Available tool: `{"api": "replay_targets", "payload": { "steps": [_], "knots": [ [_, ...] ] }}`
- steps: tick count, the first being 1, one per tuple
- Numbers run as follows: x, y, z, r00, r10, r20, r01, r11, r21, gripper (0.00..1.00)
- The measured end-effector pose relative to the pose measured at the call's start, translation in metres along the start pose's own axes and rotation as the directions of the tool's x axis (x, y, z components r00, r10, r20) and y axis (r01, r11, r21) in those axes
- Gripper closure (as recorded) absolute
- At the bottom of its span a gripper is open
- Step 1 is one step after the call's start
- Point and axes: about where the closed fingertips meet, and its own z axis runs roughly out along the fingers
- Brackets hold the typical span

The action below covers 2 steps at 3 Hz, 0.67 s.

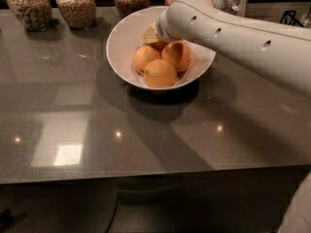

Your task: Pick orange from white bowl

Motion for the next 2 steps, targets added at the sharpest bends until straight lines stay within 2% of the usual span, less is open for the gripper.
{"api": "replay_targets", "payload": {
  "steps": [1, 2],
  "knots": [
    [-0.002, -0.001, 0.0, 1.0, 0.0, 0.0, 0.0, 1.0, 0.0, 1.0],
    [-0.012, 0.005, -0.012, 0.999, -0.029, 0.038, 0.03, 0.999, -0.031, 1.0]
  ]
}}
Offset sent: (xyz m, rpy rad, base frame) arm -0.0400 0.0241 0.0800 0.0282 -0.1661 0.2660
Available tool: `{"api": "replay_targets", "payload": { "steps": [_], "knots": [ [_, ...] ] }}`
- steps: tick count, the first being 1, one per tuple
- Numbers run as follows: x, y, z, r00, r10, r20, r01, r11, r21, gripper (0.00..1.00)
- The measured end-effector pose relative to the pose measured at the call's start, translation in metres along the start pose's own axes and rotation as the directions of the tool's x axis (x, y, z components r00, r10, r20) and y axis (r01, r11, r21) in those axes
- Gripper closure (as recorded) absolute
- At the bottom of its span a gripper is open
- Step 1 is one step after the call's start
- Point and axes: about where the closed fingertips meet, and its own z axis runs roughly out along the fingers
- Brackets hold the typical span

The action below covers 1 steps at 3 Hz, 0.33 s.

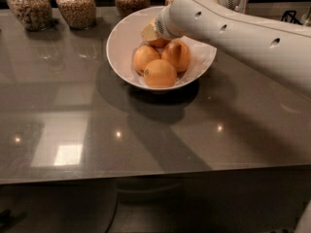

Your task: Pick orange from white bowl

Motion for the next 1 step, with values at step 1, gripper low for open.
{"api": "replay_targets", "payload": {
  "steps": [1],
  "knots": [
    [-0.0283, 0.007, -0.0375, 0.997, 0.01, 0.07, -0.004, 0.9959, -0.09, 1.0]
  ]
}}
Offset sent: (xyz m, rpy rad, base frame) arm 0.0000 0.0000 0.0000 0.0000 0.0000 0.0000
